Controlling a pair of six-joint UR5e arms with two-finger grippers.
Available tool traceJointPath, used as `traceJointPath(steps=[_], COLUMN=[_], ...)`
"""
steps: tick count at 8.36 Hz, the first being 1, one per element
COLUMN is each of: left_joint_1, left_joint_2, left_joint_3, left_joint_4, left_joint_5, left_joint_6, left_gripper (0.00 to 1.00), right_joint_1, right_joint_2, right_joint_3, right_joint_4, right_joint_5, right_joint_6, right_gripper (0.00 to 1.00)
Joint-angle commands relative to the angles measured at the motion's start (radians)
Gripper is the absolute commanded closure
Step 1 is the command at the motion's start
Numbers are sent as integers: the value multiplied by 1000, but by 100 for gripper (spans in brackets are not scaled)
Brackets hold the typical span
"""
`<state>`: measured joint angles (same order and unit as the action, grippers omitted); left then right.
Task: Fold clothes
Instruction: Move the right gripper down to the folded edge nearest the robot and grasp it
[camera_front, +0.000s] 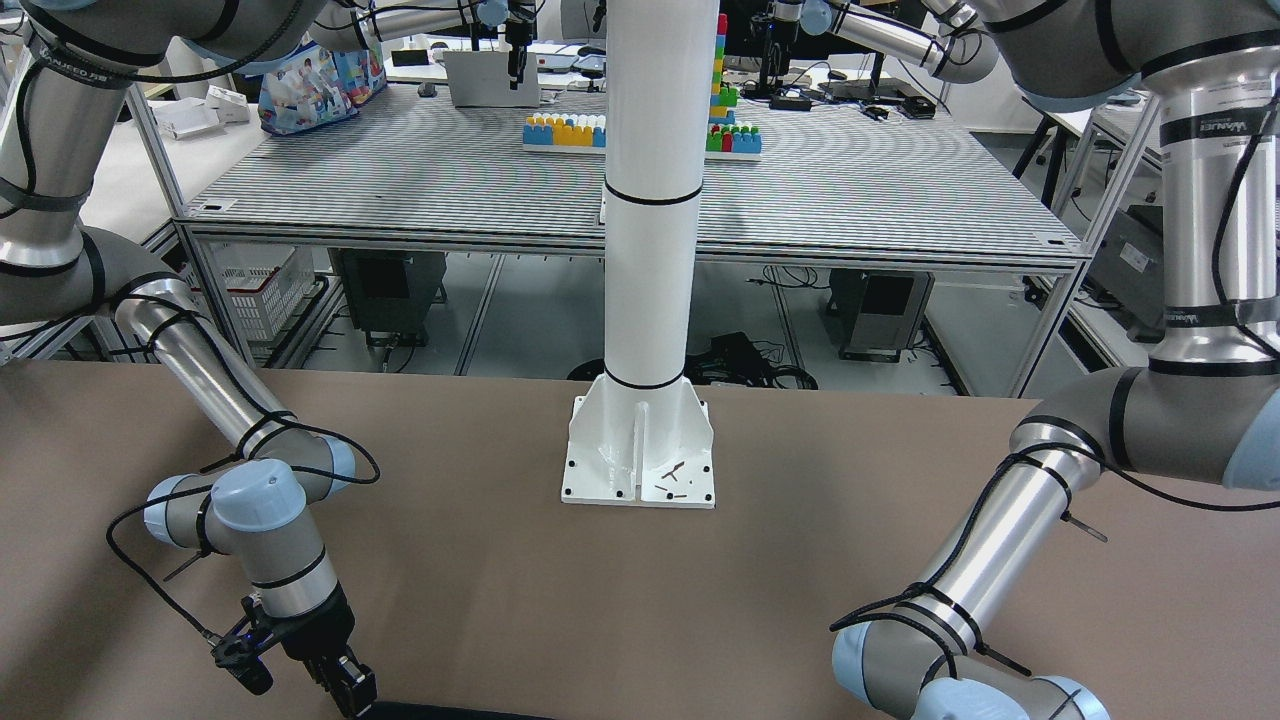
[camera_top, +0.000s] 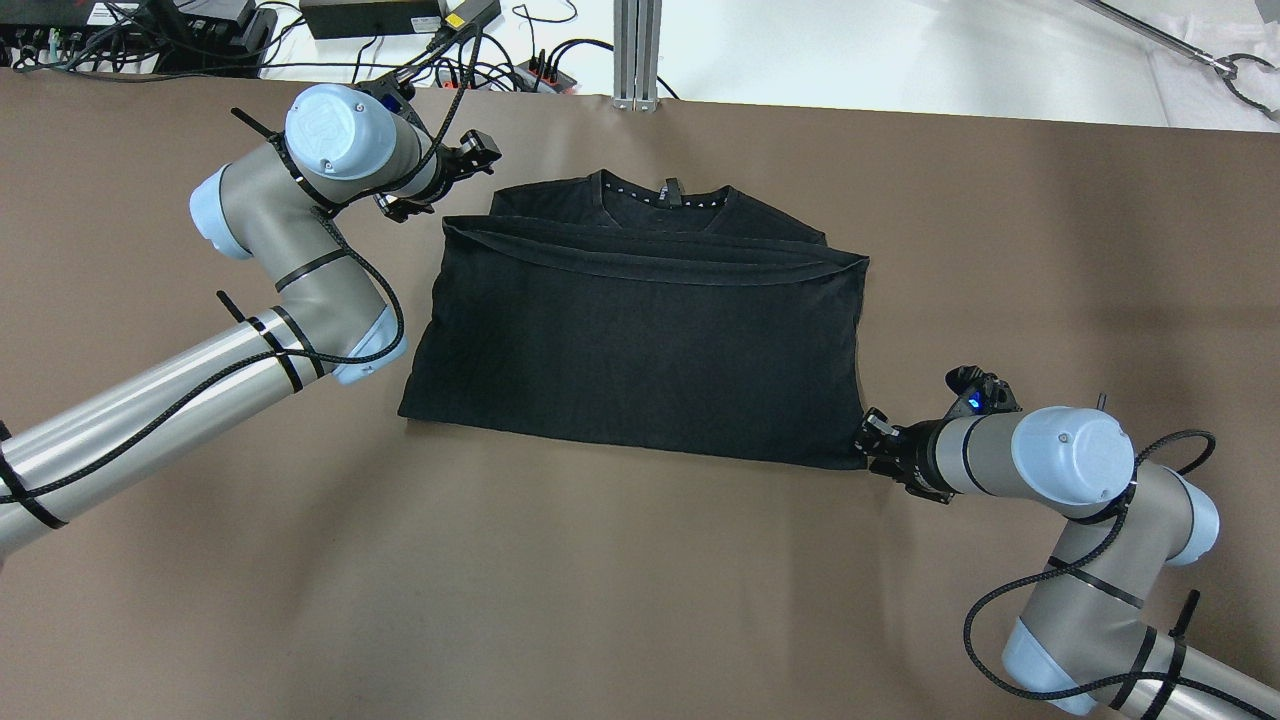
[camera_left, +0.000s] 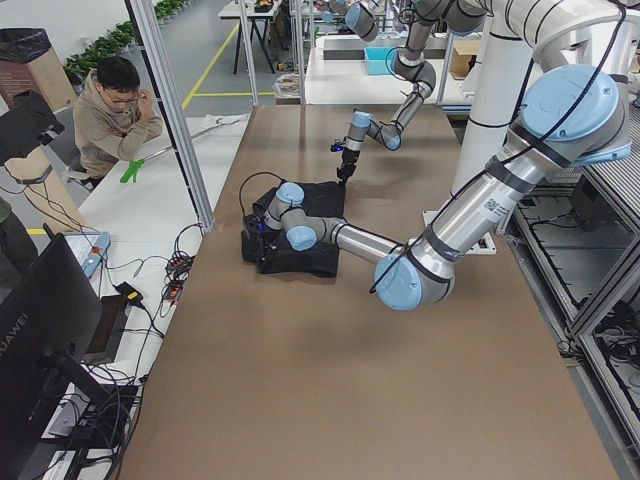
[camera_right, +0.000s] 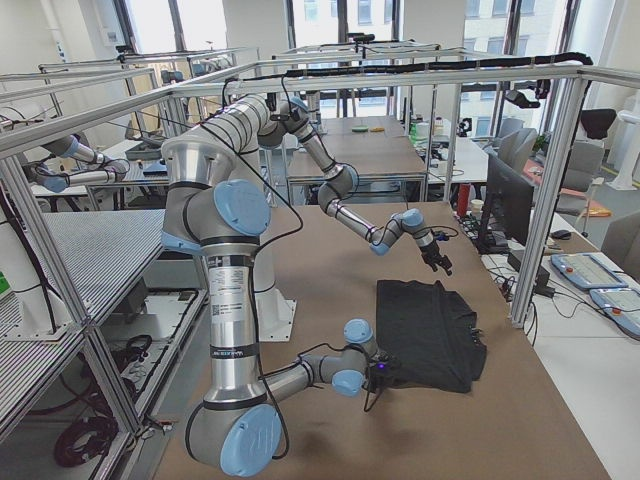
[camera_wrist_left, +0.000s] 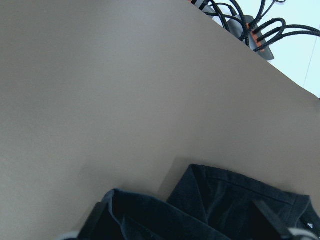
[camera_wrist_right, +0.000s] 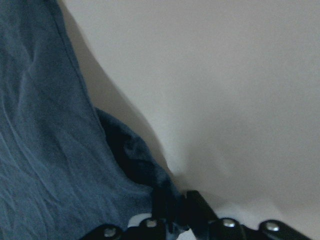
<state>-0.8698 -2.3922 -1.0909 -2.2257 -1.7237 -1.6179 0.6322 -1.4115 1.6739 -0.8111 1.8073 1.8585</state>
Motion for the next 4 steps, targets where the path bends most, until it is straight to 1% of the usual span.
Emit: traceJointPath(steps=[1,3,4], left_joint_1=[0,2,2], left_joint_2=[1,1,1], left_joint_3=[-3,-1,-1], left_joint_4=[3,3,3], left_joint_5=[1,1,1], left_joint_6=[-5,-7,-7], left_gripper=[0,0,0], right_joint_1=[3,3,3], right_joint_2=[-12,-61,-113], right_joint_3=[42,110,189], right_joint_4=[1,0,0], right_joint_5=[12,14,23], right_joint_6=[10,11,11], right_gripper=[100,100,100])
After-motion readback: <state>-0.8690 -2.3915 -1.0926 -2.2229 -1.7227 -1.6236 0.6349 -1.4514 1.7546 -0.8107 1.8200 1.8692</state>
